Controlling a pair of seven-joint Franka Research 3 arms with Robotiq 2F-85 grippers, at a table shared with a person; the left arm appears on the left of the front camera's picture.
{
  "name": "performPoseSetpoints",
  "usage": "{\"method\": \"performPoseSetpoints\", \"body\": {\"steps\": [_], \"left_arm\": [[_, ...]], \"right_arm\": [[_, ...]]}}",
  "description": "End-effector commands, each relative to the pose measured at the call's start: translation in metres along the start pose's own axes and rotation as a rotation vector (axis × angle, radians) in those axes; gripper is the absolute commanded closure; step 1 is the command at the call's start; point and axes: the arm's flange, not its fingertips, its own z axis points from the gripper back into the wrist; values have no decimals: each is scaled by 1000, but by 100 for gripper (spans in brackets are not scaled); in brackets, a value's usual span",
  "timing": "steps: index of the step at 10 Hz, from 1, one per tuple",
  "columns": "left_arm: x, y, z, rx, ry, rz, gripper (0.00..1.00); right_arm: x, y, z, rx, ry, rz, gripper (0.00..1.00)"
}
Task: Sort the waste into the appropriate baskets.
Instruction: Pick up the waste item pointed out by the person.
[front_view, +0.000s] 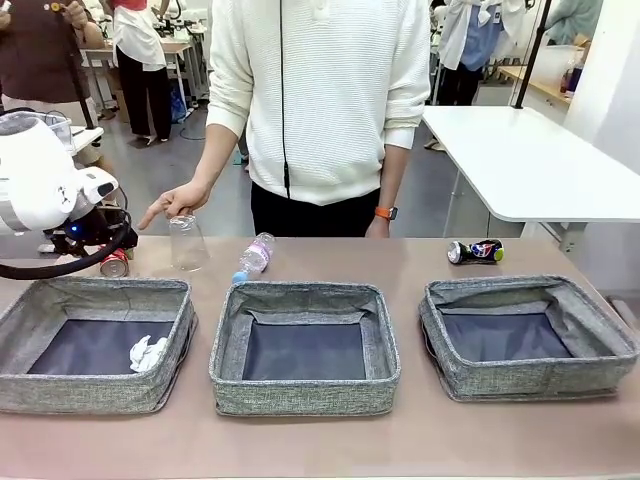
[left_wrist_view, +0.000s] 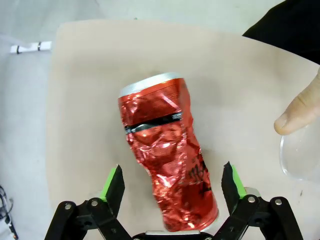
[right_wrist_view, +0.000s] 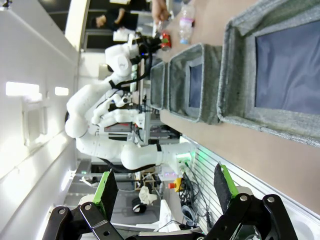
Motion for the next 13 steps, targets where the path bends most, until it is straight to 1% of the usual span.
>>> {"method": "performPoseSetpoints", "body": {"steps": [1, 2, 3, 4, 5, 6, 8, 9, 10, 13], "left_arm": [[-1, 3, 1, -13, -24, 2, 0], [-1, 3, 1, -12, -25, 4, 0], [-1, 2, 2, -13, -34, 14, 18], [-1, 2, 3, -2, -39, 13, 56], [-2, 3, 4, 0, -45, 10, 72], [-2, 4, 4, -6, -46, 12, 100], [-3, 4, 4, -9, -56, 2, 100], [-4, 5, 5, -9, -55, 1, 95], [-4, 6, 6, -13, -60, 1, 100], [-6, 9, 8, -12, -62, 1, 100]], "right_arm": [[2, 3, 2, -3, -10, -7, 0], [2, 3, 2, -3, -10, -7, 0], [2, 3, 2, -3, -10, -7, 0], [2, 3, 2, -3, -10, -7, 0], [2, 3, 2, -3, -10, -7, 0], [2, 3, 2, -3, -10, -7, 0], [2, 3, 2, -3, -10, -7, 0], [2, 3, 2, -3, -10, -7, 0], [2, 3, 2, -3, -10, -7, 0], [2, 3, 2, -3, -10, -7, 0]]}}
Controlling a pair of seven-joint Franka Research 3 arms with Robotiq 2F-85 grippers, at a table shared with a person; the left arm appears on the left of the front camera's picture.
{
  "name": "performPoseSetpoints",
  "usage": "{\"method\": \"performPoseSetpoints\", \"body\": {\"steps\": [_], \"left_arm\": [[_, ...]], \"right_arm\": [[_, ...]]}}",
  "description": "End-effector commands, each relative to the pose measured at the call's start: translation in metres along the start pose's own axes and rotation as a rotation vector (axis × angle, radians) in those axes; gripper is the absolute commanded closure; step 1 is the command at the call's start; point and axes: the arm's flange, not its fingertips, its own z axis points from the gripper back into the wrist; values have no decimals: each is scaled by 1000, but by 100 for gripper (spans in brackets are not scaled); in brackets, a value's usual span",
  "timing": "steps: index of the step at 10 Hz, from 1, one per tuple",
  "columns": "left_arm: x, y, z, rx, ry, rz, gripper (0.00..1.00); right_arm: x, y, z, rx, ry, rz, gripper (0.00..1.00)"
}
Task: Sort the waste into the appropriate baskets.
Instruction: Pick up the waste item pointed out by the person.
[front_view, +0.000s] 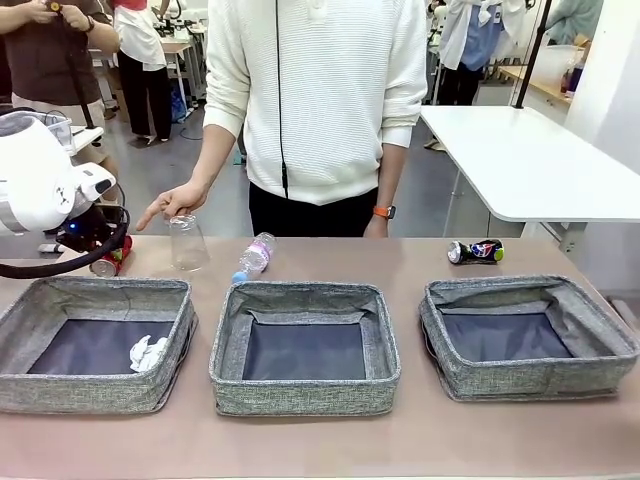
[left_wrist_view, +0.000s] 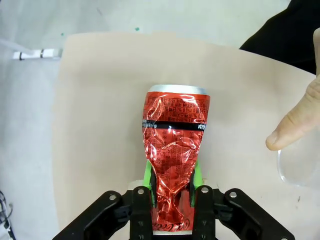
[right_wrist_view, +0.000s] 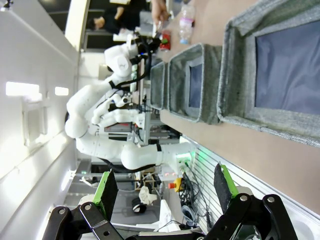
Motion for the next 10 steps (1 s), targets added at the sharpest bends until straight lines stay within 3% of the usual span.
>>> {"method": "performPoseSetpoints", "body": {"steps": [1, 2, 4, 5, 6, 7, 8, 9, 10], "left_arm": [[-8, 8, 8, -20, -3, -4, 100], [-12, 17, 36, -80, 39, -29, 100], [-17, 54, 147, -80, 4, -30, 100], [-41, 74, 221, -169, -10, -11, 100], [-73, 86, 277, -212, -94, 40, 100], [-112, 87, 318, -387, -123, 7, 100], [-151, 77, 338, -504, -21, -87, 100], [-176, 64, 336, -492, -44, -47, 100], [-184, 56, 325, -511, -36, -166, 100]], "right_arm": [[2, 3, 2, -3, -10, -7, 0], [2, 3, 2, -3, -10, -7, 0], [2, 3, 2, -3, -10, -7, 0], [2, 3, 2, -3, -10, -7, 0], [2, 3, 2, -3, -10, -7, 0], [2, 3, 2, -3, -10, -7, 0], [2, 3, 2, -3, -10, -7, 0], [2, 3, 2, -3, -10, -7, 0], [2, 3, 2, -3, -10, -7, 0]]}}
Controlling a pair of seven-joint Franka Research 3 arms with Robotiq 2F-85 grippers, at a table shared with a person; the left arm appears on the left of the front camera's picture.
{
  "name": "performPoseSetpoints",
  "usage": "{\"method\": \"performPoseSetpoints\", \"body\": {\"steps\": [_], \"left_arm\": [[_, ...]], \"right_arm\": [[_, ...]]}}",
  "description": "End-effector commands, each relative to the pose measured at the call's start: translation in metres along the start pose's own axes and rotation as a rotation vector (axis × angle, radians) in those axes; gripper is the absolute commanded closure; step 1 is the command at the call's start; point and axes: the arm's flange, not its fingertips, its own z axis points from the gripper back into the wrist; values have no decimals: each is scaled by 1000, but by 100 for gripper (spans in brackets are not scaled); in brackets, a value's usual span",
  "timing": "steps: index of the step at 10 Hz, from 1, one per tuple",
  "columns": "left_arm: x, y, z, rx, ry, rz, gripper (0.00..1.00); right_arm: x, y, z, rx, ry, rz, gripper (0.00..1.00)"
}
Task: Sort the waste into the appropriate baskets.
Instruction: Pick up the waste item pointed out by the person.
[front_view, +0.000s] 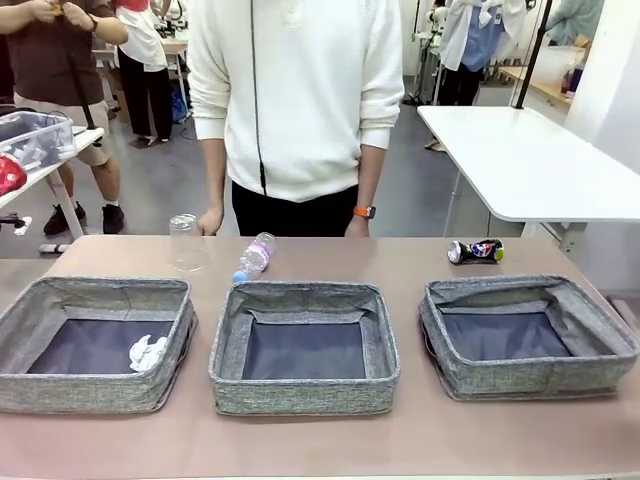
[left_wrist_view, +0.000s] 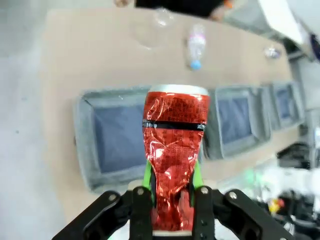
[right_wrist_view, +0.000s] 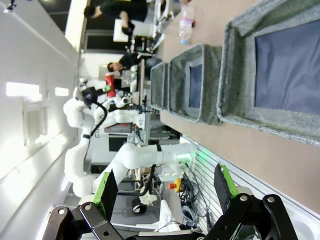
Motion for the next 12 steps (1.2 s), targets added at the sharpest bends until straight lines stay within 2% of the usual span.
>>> {"method": "performPoseSetpoints", "body": {"steps": [1, 3, 4, 5, 6, 7, 8, 10, 11, 12], "left_arm": [[30, 16, 2, 46, -34, 41, 100], [30, 16, 2, 46, -34, 41, 100], [3, 4, 0, 11, -12, 10, 69], [3, -37, -1, 3, -75, 6, 69], [6, -101, 11, 20, -132, 43, 69], [7, -172, 28, -12, -207, 81, 69], [1, -254, 44, -40, -167, 96, 69], [-7, -343, 35, 96, -95, 10, 69], [-9, -376, 26, 161, 21, 7, 69], [-11, -404, 18, 145, 121, 12, 69]], "right_arm": [[2, 3, 1, -4, -7, -6, 0], [2, 3, 1, -4, -7, -6, 0], [2, 3, 1, -4, -7, -6, 0], [2, 3, 1, -4, -7, -6, 0], [2, 3, 1, -4, -7, -6, 0], [2, 3, 1, -4, -7, -6, 0], [2, 3, 1, -4, -7, -6, 0], [2, 3, 1, -4, -7, -6, 0], [2, 3, 1, -4, -7, -6, 0], [2, 3, 1, -4, -7, -6, 0]]}}
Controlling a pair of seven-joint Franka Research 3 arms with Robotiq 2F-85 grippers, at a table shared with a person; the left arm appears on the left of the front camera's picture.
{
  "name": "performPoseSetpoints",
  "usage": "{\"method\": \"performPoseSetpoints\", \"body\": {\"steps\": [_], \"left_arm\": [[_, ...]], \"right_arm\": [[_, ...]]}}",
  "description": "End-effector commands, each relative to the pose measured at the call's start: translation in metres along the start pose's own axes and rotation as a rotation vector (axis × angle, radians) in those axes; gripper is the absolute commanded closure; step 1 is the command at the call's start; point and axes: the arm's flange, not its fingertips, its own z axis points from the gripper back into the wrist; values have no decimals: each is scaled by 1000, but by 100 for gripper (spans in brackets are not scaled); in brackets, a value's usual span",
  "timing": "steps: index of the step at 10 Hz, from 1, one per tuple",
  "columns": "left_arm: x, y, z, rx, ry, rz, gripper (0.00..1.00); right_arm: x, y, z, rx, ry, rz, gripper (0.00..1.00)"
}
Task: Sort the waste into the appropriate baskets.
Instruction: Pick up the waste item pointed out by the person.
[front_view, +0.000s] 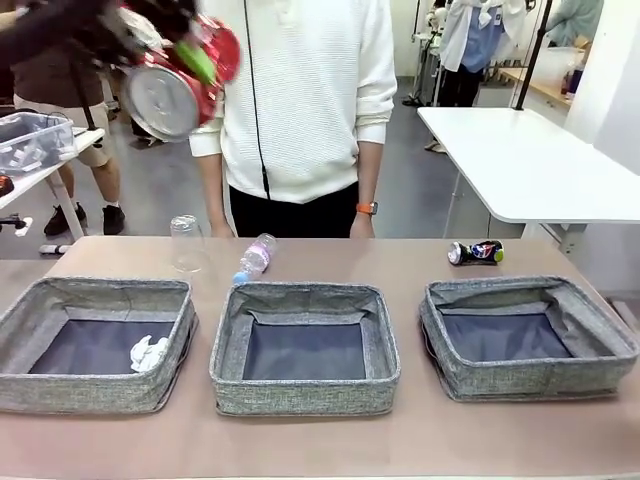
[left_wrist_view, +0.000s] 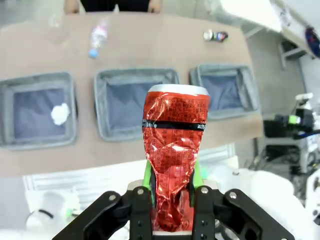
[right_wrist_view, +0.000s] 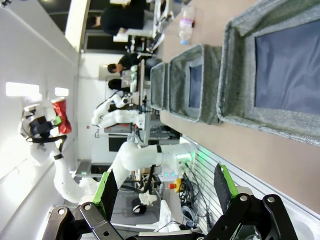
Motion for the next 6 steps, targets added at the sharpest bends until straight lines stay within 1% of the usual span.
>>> {"method": "performPoseSetpoints", "body": {"steps": [1, 3, 5, 6], "left_arm": [[22, -19, 0, 45, 152, 6, 69], [19, -46, -9, 65, 237, 29, 69], [23, -58, -12, 52, 293, 71, 69], [26, -59, -14, 27, 319, 81, 69]], "right_arm": [[3, 3, 1, -3, -6, -6, 0], [3, 3, 1, -3, -6, -6, 0], [3, 3, 1, -3, -6, -6, 0], [3, 3, 1, -3, -6, -6, 0]]}}
